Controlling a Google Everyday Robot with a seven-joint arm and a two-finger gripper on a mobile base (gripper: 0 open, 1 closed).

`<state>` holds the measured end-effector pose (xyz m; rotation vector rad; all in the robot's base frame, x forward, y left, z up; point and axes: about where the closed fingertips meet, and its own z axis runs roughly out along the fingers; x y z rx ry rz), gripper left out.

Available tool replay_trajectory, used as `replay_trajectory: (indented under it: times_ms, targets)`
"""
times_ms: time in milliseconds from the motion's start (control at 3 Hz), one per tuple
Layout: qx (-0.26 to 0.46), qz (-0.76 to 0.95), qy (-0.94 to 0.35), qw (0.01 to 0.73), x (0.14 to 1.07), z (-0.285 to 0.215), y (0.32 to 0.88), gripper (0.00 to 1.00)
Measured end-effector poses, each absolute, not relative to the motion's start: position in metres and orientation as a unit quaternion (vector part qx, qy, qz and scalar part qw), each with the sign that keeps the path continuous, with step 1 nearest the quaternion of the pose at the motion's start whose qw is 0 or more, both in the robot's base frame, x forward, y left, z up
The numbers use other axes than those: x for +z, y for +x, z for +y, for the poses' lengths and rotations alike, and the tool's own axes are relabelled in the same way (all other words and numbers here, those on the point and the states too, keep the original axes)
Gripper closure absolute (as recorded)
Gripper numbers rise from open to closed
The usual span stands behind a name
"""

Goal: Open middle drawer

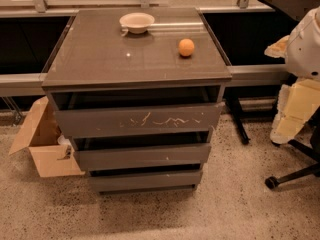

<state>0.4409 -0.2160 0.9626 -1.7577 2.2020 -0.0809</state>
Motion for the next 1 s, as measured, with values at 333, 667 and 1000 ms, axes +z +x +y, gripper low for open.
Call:
replay_trajectory:
  times_ms: [333,667,1000]
  targets:
    - [-0.003,0.753,-0.639,0.158,0.928,-0.212,0.446,0.00]
    - [0.033,0.730,-0.665,0.153,0.883,-0.201,0.454,0.00]
    - [0.033,0.730,-0.665,0.153,0.883,-0.201,0.454,0.00]
